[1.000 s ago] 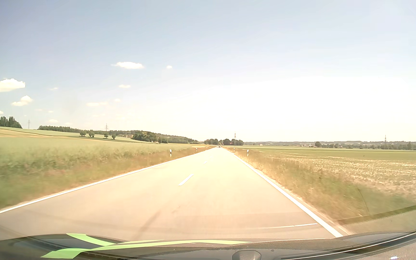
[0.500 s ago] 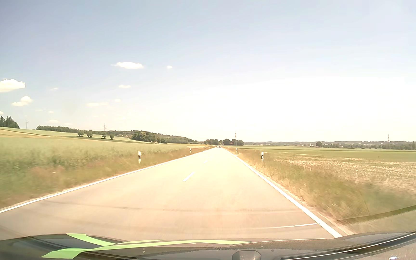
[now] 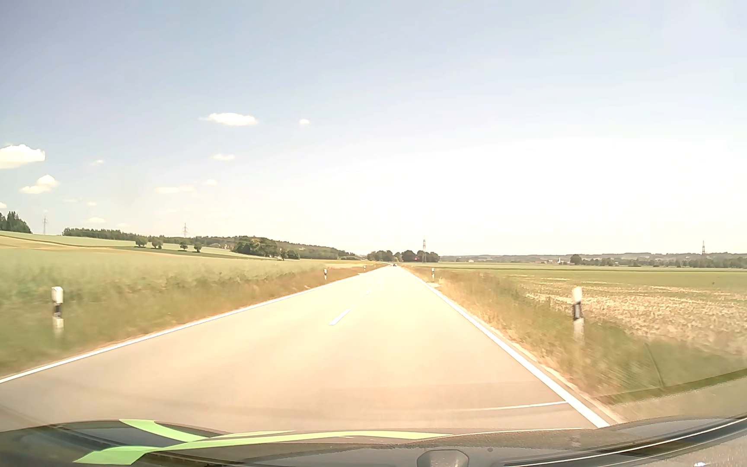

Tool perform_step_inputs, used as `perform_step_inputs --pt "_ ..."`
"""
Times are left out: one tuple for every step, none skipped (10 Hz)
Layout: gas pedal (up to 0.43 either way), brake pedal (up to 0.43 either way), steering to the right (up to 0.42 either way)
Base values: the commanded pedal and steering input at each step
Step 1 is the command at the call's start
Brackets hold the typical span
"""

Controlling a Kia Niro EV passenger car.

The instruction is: Follow the waypoints while adhering to traffic rules and regulations

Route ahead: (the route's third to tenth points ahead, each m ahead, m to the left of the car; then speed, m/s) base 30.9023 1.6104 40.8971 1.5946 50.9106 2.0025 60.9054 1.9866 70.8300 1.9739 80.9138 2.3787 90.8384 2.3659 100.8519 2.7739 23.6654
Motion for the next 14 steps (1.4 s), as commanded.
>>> perform_step_inputs --pt "0.26 0.0 -0.002" --pt "0.26 0.0 -0.002" --pt "0.26 0.0 -0.002" --pt "0.26 0.0 -0.002" --pt "0.248 0.0 -0.002" --pt "0.248 0.0 -0.002" --pt "0.248 0.0 -0.002" --pt "0.248 0.0 -0.002" --pt "0.248 0.0 -0.002" --pt "0.24 0.0 -0.003" --pt "0.24 0.0 -0.003" --pt "0.24 0.0 -0.002" --pt "0.24 0.0 -0.003" --pt "0.24 0.0 -0.003"
